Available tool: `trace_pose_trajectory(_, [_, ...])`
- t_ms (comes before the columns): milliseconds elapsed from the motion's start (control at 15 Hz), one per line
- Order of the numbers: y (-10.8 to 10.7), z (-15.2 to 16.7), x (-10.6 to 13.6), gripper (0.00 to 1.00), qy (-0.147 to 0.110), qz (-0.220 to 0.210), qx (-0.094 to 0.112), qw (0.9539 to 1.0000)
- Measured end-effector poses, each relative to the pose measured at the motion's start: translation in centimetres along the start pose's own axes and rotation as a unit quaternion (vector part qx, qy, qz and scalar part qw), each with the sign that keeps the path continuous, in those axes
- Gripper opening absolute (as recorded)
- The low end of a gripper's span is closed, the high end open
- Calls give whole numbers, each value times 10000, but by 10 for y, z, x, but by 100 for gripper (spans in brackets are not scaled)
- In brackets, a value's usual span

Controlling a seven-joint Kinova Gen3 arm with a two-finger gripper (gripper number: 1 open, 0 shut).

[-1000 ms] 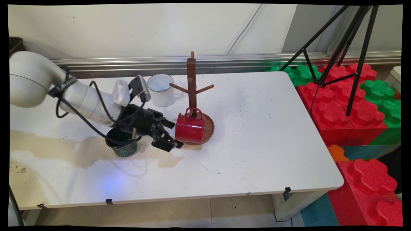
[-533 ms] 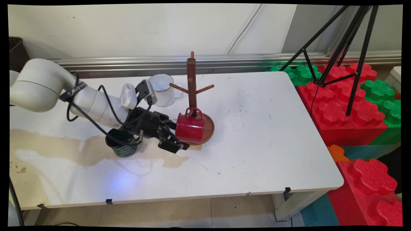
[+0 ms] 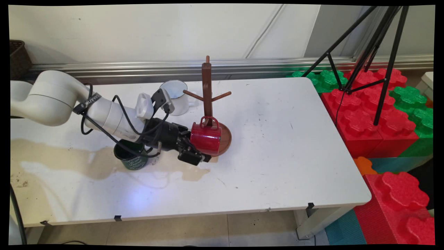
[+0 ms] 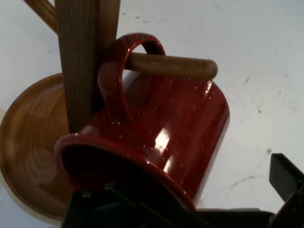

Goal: Pick up the red mug from the rack, then place the picked object on the table

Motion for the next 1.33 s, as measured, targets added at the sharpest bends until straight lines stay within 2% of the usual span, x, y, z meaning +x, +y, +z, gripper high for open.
trace_pose_trajectory(133, [0,0,0,100,26,-47,-11,10000])
trace_pose_trajectory(200, [0,0,-1,0,39,-72,-20,10000])
trace_pose_trajectory(800, [1,-15,0,0,190,-292,14,9994])
trace_pose_trajectory(1333, [7,-35,0,0,227,-408,-54,9989])
